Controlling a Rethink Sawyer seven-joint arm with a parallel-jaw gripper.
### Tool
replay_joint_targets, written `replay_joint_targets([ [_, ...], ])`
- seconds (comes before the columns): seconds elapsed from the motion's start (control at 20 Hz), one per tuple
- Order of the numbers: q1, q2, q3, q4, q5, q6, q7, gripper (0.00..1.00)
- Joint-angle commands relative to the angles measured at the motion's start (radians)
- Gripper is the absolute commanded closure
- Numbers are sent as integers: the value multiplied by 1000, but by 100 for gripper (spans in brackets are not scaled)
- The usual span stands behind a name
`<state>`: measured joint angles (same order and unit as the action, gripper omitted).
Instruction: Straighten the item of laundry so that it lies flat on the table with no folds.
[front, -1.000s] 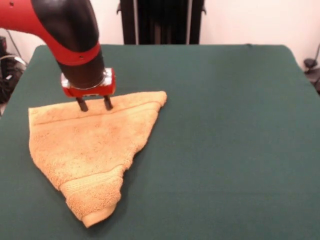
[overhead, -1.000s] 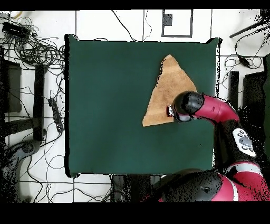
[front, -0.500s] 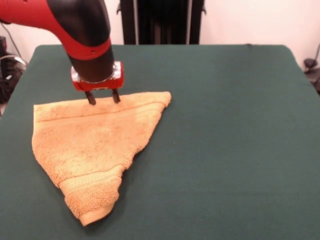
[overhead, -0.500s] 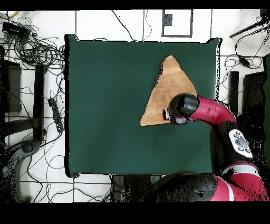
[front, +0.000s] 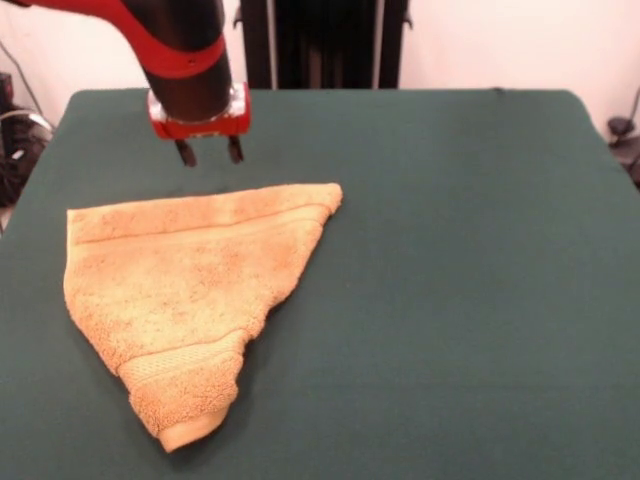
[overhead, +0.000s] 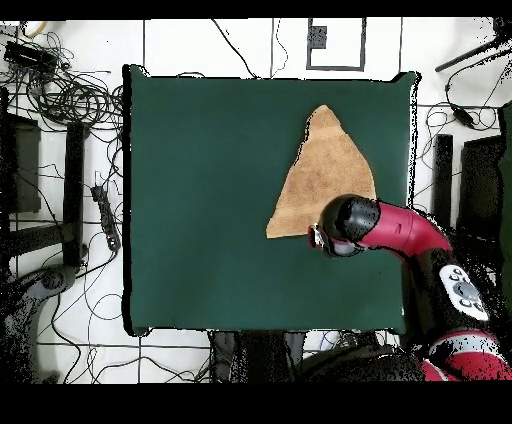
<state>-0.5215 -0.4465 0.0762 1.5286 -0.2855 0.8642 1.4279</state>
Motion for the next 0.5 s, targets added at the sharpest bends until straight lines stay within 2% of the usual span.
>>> replay_joint_targets([
  [0.05, -11, -51, 19, 164, 3, -53, 93, 0],
  [0.2, 23, -49, 28, 29, 25, 109, 75, 0],
  [0.35, 27, -6, 72, -133, 51, 231, 39, 0],
  [0.5, 12, 69, 138, -267, 90, 240, 15, 0],
])
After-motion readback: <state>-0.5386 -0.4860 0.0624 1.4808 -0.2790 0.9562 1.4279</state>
